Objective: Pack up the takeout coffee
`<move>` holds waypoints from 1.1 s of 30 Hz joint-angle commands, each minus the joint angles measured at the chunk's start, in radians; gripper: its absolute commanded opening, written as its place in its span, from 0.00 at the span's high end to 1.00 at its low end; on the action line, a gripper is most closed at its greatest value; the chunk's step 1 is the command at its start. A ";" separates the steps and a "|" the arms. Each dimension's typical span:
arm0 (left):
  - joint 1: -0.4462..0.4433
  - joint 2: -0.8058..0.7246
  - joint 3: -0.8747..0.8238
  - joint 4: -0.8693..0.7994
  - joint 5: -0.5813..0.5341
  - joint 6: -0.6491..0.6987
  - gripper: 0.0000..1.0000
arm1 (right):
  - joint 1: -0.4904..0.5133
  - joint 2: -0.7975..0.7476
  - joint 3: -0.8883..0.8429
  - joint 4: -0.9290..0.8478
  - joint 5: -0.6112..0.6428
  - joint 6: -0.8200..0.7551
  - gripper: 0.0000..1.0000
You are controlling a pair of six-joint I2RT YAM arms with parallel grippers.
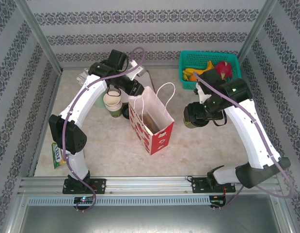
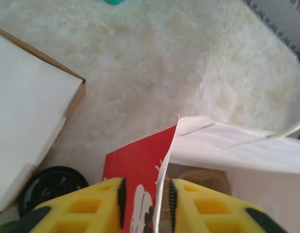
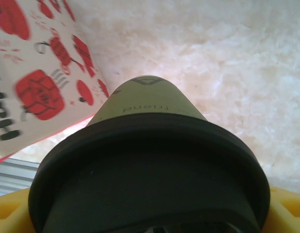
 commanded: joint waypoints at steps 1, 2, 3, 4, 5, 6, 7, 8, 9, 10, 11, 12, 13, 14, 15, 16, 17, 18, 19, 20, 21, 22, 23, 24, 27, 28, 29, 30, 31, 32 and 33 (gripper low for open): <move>-0.014 -0.011 0.014 -0.023 -0.004 -0.061 0.80 | 0.029 -0.018 0.079 -0.202 -0.026 0.050 0.30; -0.014 -0.021 0.004 -0.011 -0.008 -0.093 0.85 | 0.034 -0.016 0.099 -0.202 -0.027 0.055 0.30; -0.016 -0.034 -0.013 0.003 -0.009 -0.131 0.91 | 0.039 -0.016 0.120 -0.202 -0.028 0.061 0.30; -0.018 -0.044 -0.028 0.012 -0.010 -0.166 0.95 | 0.045 -0.015 0.143 -0.202 -0.031 0.063 0.30; -0.022 -0.056 -0.042 0.021 -0.018 -0.196 0.97 | 0.051 -0.012 0.162 -0.202 -0.031 0.067 0.30; -0.027 -0.068 -0.057 0.033 -0.036 -0.237 1.00 | 0.057 -0.008 0.188 -0.202 -0.031 0.068 0.31; -0.031 -0.081 -0.067 0.040 -0.047 -0.270 1.00 | 0.063 -0.004 0.214 -0.202 -0.030 0.069 0.31; -0.034 -0.089 -0.075 0.046 -0.052 -0.298 1.00 | 0.069 0.002 0.239 -0.203 -0.022 0.073 0.31; -0.038 -0.098 -0.082 0.050 -0.052 -0.326 1.00 | 0.076 0.009 0.270 -0.202 -0.009 0.075 0.31; -0.040 -0.106 -0.087 0.055 -0.051 -0.351 1.00 | 0.087 0.018 0.303 -0.200 0.001 0.075 0.31; -0.042 -0.112 -0.092 0.059 -0.053 -0.369 1.00 | 0.097 0.026 0.331 -0.197 0.011 0.076 0.31; -0.044 -0.117 -0.097 0.059 -0.050 -0.380 1.00 | 0.111 0.039 0.368 -0.196 0.020 0.077 0.31; -0.043 -0.120 -0.101 0.059 -0.050 -0.385 1.00 | 0.127 0.055 0.405 -0.194 0.025 0.073 0.31; -0.043 -0.120 -0.105 0.058 -0.054 -0.389 1.00 | 0.142 0.070 0.437 -0.190 0.031 0.069 0.31; -0.043 -0.118 -0.110 0.057 -0.057 -0.389 1.00 | 0.164 0.088 0.468 -0.185 0.033 0.065 0.31; -0.043 -0.115 -0.113 0.052 -0.062 -0.391 1.00 | 0.184 0.106 0.488 -0.173 0.029 0.060 0.31; -0.044 -0.112 -0.114 0.049 -0.068 -0.390 1.00 | 0.201 0.123 0.499 -0.163 0.016 0.052 0.31; -0.043 -0.111 -0.118 0.047 -0.071 -0.391 1.00 | 0.221 0.144 0.513 -0.157 0.003 0.040 0.31; -0.043 -0.109 -0.122 0.050 -0.072 -0.394 1.00 | 0.238 0.166 0.526 -0.153 0.002 0.032 0.31; -0.044 -0.111 -0.126 0.054 -0.071 -0.398 1.00 | 0.252 0.186 0.536 -0.153 0.003 0.023 0.31; -0.044 -0.111 -0.129 0.057 -0.070 -0.400 1.00 | 0.263 0.208 0.546 -0.152 0.002 0.012 0.31; -0.044 -0.110 -0.131 0.060 -0.063 -0.401 1.00 | 0.273 0.227 0.553 -0.147 -0.006 0.005 0.31; -0.043 -0.111 -0.133 0.064 -0.059 -0.404 1.00 | 0.280 0.242 0.561 -0.143 -0.018 -0.002 0.31; -0.043 -0.110 -0.135 0.068 -0.059 -0.409 1.00 | 0.289 0.258 0.570 -0.134 -0.032 -0.008 0.31; -0.043 -0.101 -0.127 0.055 -0.065 -0.414 1.00 | 0.314 0.302 0.595 -0.122 -0.062 -0.016 0.31; -0.044 -0.100 -0.124 0.051 -0.066 -0.414 1.00 | 0.323 0.315 0.599 -0.121 -0.060 -0.012 0.31; -0.044 -0.100 -0.125 0.051 -0.067 -0.415 1.00 | 0.329 0.327 0.601 -0.120 -0.055 -0.007 0.32; -0.043 -0.100 -0.125 0.051 -0.066 -0.419 1.00 | 0.340 0.341 0.599 -0.119 -0.041 0.003 0.32; -0.043 -0.100 -0.126 0.054 -0.067 -0.425 1.00 | 0.350 0.358 0.602 -0.126 -0.028 0.007 0.32; -0.043 -0.099 -0.127 0.058 -0.067 -0.434 1.00 | 0.364 0.372 0.600 -0.129 -0.020 0.011 0.32; -0.043 -0.099 -0.129 0.062 -0.067 -0.444 1.00 | 0.375 0.384 0.599 -0.129 -0.017 0.016 0.32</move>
